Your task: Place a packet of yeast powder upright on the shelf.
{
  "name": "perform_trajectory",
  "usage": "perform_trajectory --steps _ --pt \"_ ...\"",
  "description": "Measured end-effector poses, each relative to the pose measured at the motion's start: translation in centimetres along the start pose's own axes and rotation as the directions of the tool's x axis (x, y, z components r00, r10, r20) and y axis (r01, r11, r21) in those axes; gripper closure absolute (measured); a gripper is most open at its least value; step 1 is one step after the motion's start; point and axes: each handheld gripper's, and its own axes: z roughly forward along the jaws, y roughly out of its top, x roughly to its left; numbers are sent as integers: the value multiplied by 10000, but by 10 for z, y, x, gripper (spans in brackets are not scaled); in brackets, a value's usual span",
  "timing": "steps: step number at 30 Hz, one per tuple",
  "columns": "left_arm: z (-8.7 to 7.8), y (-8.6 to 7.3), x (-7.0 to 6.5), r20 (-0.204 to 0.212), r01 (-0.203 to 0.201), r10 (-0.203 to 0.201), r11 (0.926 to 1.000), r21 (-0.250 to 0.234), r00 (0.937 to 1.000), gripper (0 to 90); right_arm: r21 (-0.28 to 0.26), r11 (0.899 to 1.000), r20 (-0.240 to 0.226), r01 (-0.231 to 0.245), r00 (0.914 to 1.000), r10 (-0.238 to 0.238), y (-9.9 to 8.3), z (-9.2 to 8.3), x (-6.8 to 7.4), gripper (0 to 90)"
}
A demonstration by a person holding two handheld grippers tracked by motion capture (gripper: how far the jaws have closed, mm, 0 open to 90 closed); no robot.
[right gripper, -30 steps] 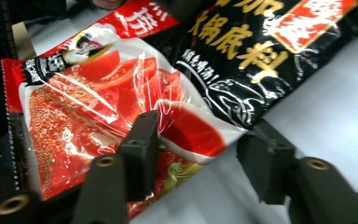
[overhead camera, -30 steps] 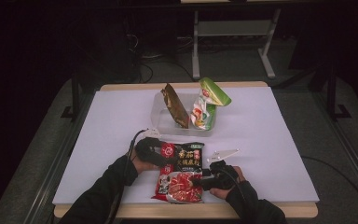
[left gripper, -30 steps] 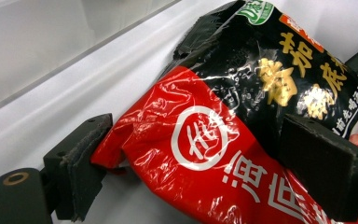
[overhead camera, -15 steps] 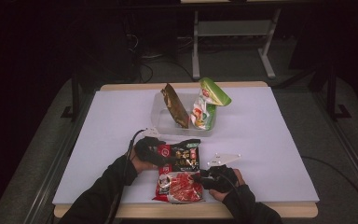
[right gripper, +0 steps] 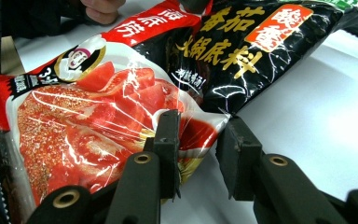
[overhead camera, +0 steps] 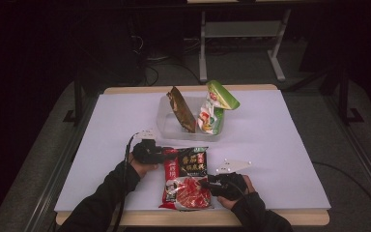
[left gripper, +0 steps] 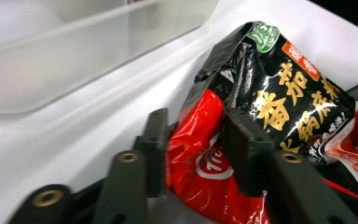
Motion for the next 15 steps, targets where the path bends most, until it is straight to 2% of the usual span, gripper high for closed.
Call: perform_trajectory --steps 3,6,9,11,13,15 --pt "-9 6 -5 -108 -455 449 9970 -627 9989 756 -148 9999 83 -74 9999 75 1 -2 -2 691" --pt "-14 10 -10 -265 -726 701 9917 -1063 9972 781 -363 9993 176 -41 9998 48 3 -5 -6 697" --pt "-15 11 -12 -349 -861 823 9883 -1262 9960 797 -444 9988 45 -181 9998 184 3 -5 -10 683" --pt "-15 11 -13 -410 -899 851 9868 -1347 9955 809 -420 9989 -35 -186 9998 185 3 -4 -13 639" --pt "-15 11 -16 -512 -1191 1131 9836 -1356 9923 824 -325 9990 -219 -300 9993 293 3 -1 -17 614" --pt "-15 12 -17 -534 -1185 1119 9827 -1427 9923 836 -226 9988 -368 -441 9984 433 4 1 -22 544"
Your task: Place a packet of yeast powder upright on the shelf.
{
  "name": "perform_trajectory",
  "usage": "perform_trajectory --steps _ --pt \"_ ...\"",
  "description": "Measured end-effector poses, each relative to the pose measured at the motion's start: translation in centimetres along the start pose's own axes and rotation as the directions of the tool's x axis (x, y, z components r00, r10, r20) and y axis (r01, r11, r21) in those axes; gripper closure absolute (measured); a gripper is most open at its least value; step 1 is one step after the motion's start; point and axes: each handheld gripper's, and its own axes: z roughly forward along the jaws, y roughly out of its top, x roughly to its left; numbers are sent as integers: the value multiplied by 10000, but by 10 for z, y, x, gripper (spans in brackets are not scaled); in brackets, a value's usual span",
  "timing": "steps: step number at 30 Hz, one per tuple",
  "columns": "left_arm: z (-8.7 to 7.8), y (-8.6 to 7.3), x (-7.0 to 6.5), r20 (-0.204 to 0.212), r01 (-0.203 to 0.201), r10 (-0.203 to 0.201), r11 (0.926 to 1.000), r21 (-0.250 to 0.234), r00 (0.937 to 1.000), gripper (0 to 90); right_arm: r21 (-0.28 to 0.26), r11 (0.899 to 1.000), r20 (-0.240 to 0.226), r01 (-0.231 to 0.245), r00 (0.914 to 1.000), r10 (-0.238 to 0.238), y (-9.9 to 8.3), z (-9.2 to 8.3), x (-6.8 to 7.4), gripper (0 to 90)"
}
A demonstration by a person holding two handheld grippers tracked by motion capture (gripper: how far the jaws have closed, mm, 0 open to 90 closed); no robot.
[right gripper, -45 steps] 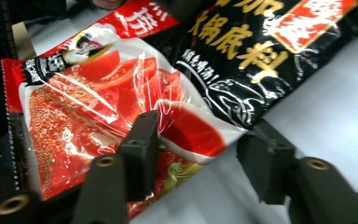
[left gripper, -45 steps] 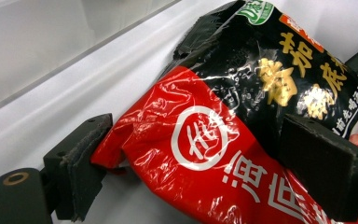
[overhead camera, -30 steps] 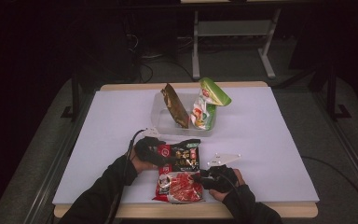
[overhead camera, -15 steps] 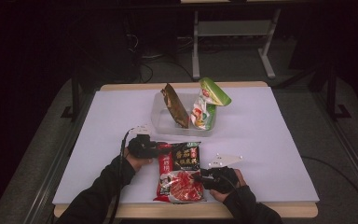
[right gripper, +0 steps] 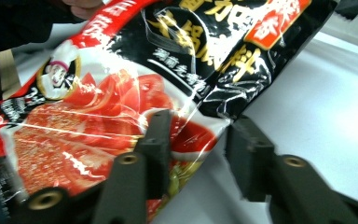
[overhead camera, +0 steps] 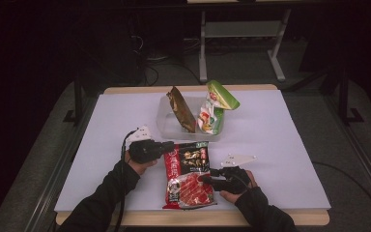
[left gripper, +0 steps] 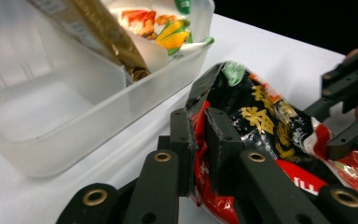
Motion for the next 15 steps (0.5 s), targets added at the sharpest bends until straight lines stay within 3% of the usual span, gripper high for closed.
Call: perform_trajectory --steps 7,11,15 --pt "0 0 -3 -85 -190 189 9997 -143 9998 854 535 9978 -536 -390 9977 418 9 11 -10 451" --pt "0 -2 -3 -121 -250 248 9995 -207 9996 852 454 9960 -405 -770 9961 788 10 11 -15 653" --pt "-1 -3 -2 -208 -179 173 9994 -306 9996 806 194 9951 -323 -965 9947 971 8 8 -13 726"
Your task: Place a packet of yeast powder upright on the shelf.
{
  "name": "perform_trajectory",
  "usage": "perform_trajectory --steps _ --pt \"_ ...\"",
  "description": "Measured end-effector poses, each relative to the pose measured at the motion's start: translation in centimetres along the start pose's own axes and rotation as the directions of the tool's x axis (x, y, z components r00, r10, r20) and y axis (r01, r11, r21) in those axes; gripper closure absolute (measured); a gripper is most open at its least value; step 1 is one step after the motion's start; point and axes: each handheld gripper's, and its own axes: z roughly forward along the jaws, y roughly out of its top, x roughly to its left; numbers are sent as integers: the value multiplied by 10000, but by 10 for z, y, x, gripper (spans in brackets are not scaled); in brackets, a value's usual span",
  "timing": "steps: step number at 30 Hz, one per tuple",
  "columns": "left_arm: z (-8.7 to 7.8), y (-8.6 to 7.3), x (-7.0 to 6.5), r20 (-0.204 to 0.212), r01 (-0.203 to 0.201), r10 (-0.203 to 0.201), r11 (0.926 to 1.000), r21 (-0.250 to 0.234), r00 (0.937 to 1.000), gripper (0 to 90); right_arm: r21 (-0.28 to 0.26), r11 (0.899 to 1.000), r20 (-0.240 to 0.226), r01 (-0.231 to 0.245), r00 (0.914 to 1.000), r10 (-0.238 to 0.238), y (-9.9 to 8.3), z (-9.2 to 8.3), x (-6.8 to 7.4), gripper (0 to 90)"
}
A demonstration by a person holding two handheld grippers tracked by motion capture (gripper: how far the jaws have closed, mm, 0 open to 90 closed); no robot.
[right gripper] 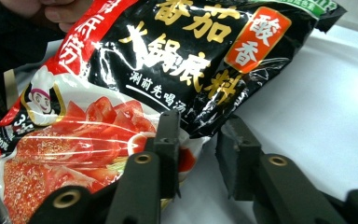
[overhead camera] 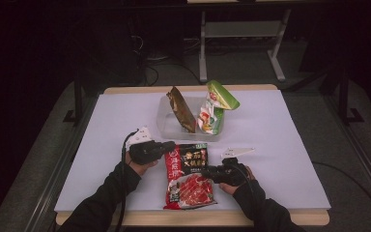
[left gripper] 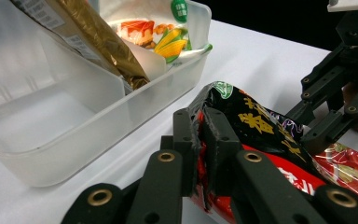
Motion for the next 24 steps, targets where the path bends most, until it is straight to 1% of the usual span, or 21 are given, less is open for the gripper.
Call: perform_trajectory --steps 1,2,3,4,5,7,9,10,12,13,14,15,16,17,18,21,22,23,24 --pt "-1 -1 1 61 26 -26 10000 -27 10000 804 -95 9999 22 58 10000 -57 -1 -1 1 742" --pt "-3 -1 2 -15 31 -31 10000 -46 10000 778 -192 9998 30 70 10000 -70 -1 -1 2 756" --pt "-4 -1 3 -127 63 -63 10000 -30 9999 704 -287 9996 -51 76 10000 -78 -1 -2 2 776" --pt "-6 -1 4 -19 149 -150 9999 -69 9999 683 -352 9993 -58 152 9999 -154 -1 -2 4 791" --pt "-8 -1 5 222 269 -266 9996 -112 9994 643 -295 9990 104 329 9994 -326 -1 -1 7 798" --pt "-11 -2 3 -114 303 -302 9995 105 9995 457 -358 9988 113 326 9994 -323 -2 0 7 804" --pt "-15 -5 2 49 506 -508 9980 383 9987 372 -454 9982 121 383 9992 -378 -3 -2 8 810" --pt "-17 -7 1 51 634 -638 9964 555 9980 315 -553 9973 132 490 9987 -483 -4 -2 9 814" --pt "-20 -11 1 -206 870 -857 9936 726 9961 190 -748 9955 89 574 9983 -569 -4 -4 11 825" --pt "-21 -12 1 -283 953 -935 9929 705 9952 169 -873 9938 49 690 9976 -689 -4 -5 12 829" --pt "-23 -12 1 -280 1121 -1105 9916 645 9935 168 -974 9925 7 740 9972 -743 -4 -5 13 835" --pt "-24 -13 2 -76 1366 -1364 9889 583 9906 156 -1107 9906 -49 803 9967 -814 -4 -6 14 838" --pt "-24 -14 3 134 1628 -1638 9850 569 9864 137 -1185 9891 -41 877 9960 -888 -5 -7 15 840" --pt "-25 -14 2 158 1759 -1772 9823 644 9840 137 -1260 9878 -40 914 9957 -927 -5 -8 16 840" --pt "-25 -15 1 162 1782 -1799 9813 727 9836 137 -1290 9871 -40 950 9953 -964 -6 -9 16 841" --pt "-27 -19 -4 387 1826 -1869 9786 952 9816 137 -1419 9848 -52 1001 9948 -1018 -8 -11 15 841" --pt "-26 -21 -5 520 1928 -1985 9763 982 9787 137 -1459 9843 -56 996 9948 -1015 -8 -12 15 841" --pt "-24 -22 -7 693 1976 -2060 9739 1118 9761 137 -1537 9824 -35 1062 9941 -1080 -9 -12 15 841" --pt "-21 -22 -10 808 1912 -2023 9732 1275 9760 137 -1583 9811 -40 1112 9936 -1133 -9 -13 16 840"
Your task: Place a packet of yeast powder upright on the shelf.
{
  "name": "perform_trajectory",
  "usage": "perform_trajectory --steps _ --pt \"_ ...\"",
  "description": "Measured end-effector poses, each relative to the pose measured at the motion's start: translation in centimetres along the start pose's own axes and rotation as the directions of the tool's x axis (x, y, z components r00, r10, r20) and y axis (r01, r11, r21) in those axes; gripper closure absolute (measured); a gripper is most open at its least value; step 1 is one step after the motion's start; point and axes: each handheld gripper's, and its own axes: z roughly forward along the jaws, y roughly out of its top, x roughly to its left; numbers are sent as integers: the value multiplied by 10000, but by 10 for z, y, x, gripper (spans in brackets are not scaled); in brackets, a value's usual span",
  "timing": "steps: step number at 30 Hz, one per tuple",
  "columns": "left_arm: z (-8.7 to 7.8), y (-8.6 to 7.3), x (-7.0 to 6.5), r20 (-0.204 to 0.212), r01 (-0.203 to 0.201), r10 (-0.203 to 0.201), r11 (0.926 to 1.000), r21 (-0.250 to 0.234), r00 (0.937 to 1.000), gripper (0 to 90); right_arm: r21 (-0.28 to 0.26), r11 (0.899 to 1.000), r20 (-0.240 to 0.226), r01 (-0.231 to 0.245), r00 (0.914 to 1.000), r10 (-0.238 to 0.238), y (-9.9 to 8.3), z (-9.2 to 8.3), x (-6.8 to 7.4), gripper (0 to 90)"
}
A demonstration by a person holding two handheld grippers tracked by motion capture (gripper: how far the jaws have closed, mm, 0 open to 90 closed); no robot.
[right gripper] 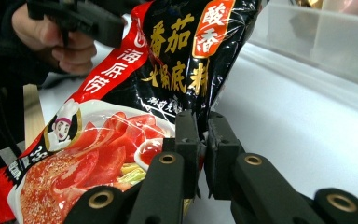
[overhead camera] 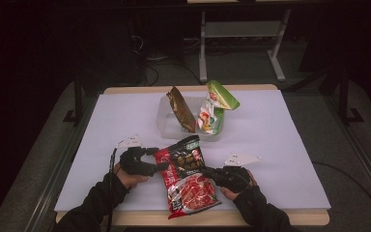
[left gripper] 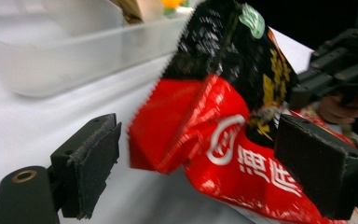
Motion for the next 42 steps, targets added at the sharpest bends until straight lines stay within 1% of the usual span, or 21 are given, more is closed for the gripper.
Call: perform_trajectory --steps 4,6,8,10,12,13,15,17,21,22,23,24,26,29,31,33,35,36,38,40,42 --pt "14 -2 -8 532 -250 220 9981 560 9983 139 -168 9997 -33 160 9999 -161 1 -1 1 841" --pt "19 -3 -10 736 -119 74 9980 616 9973 141 -202 9996 15 206 9998 -206 1 -1 2 840" --pt "24 -3 -12 1245 -122 31 9973 721 9922 160 -241 9995 -8 206 9998 -207 2 -1 2 842" --pt "29 -5 -15 1692 -130 -1 9970 763 9856 222 -273 9992 3 296 9996 -296 3 -2 3 842" --pt "31 -5 -16 1599 -135 14 9971 743 9871 229 -294 9992 -13 289 9996 -289 4 -3 2 842" --pt "29 -4 -14 1796 33 -114 9990 453 9837 282 -303 9992 7 275 9996 -275 4 -3 2 842" --pt "24 -2 -10 2322 196 -174 9998 -70 9725 540 -402 9991 -37 163 9999 -164 4 -5 0 840" --pt "21 0 -14 2301 45 24 9996 -294 9732 601 -444 9986 7 281 9996 -281 6 -6 0 839" --pt "17 5 -21 2103 -155 277 9981 -593 9772 660 -622 9977 19 280 9996 -280 8 -9 0 809" --pt "16 6 -22 2064 -192 333 9974 -700 9779 673 -644 9975 29 295 9996 -294 9 -10 1 783" --pt "15 7 -24 2068 -138 321 9959 -893 9778 691 -630 9973 56 372 9993 -369 9 -12 1 709" --pt "14 8 -27 2049 -149 355 9948 -1010 9781 706 -617 9974 149 359 9993 -351 9 -14 1 678" --pt "11 10 -32 1953 -394 621 9923 -1178 9788 719 -515 9980 125 356 9993 -350 9 -19 -1 619" --pt "8 14 -38 1838 -522 802 9869 -1525 9797 742 -395 9964 392 749 9965 -734 9 -31 -3 501" --pt "4 16 -42 1677 -578 894 9811 -1848 9818 754 -242 9942 505 1046 9934 -1032 10 -39 -5 479" --pt "1 17 -45 1459 -701 1035 9735 -2177 9839 768 55 9877 778 1566 9846 -1565 9 -47 -7 431" --pt "0 18 -45 1379 -718 1051 9712 -2272 9849 774 550 9804 1249 1894 9728 -1950 5 -54 -12 386" --pt "-1 18 -46 1310 -709 1040 9692 -2359 9859 775 693 9800 1401 1865 9708 -1946 2 -57 -16 370" --pt "-2 19 -46 1249 -836 1165 9666 -2422 9853 776 967 9740 1917 2050 9564 -2204 -5 -64 -22 344" --pt "-4 20 -46 1242 -830 1173 9642 -2517 9853 779 963 9726 2190 2114 9487 -2279 -11 -70 -27 305" --pt "-5 21 -47 1005 -978 1274 9610 -2586 9867 778 909 9707 2560 2225 9368 -2387 -16 -75 -30 284"
